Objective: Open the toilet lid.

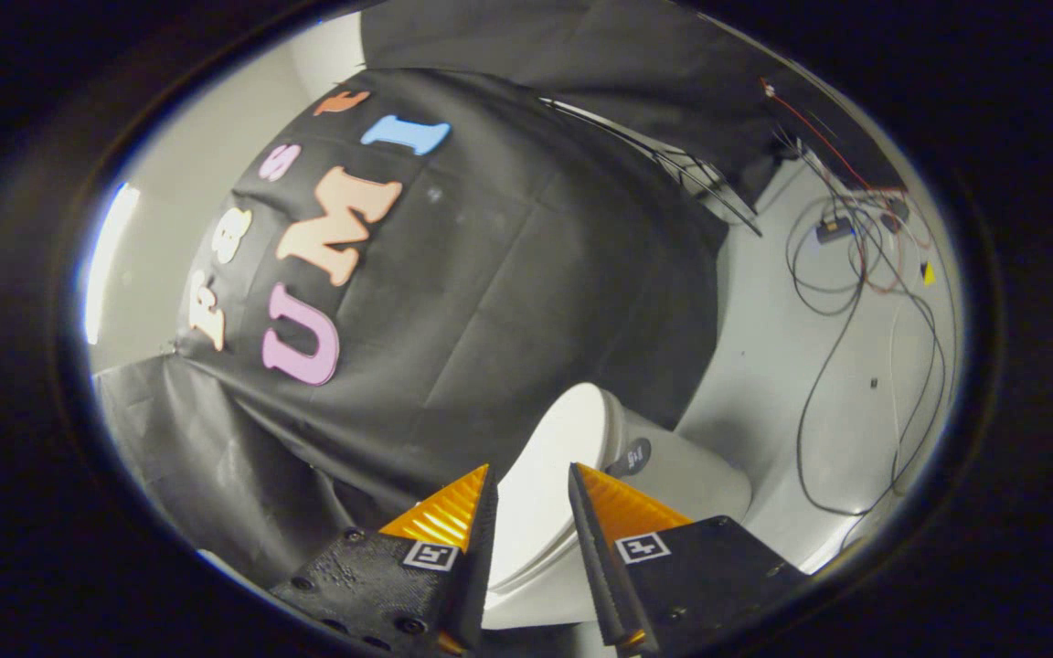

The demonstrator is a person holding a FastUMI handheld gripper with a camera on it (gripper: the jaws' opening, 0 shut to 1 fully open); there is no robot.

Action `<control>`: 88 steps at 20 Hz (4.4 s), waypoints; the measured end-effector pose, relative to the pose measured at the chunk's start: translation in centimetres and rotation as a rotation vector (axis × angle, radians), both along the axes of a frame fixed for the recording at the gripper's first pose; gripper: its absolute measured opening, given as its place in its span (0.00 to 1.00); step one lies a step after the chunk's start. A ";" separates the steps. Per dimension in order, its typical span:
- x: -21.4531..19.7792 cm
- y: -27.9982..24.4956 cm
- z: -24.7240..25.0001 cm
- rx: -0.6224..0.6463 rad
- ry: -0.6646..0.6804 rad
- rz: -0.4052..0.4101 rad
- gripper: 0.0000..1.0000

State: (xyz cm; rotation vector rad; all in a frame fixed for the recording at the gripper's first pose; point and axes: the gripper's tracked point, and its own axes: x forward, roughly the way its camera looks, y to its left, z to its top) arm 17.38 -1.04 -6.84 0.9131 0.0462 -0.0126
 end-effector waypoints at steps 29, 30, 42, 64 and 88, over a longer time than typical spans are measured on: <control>13.5 -3.6 -5.2 0.396 -0.030 -0.006 0.02; 13.5 -3.3 -4.4 0.367 -0.040 0.008 0.02; 12.2 3.5 6.4 -0.009 -0.074 -0.014 0.02; 11.6 23.3 16.9 -0.662 -0.029 -0.121 0.03; 14.8 47.0 13.9 -1.155 -0.093 0.259 0.08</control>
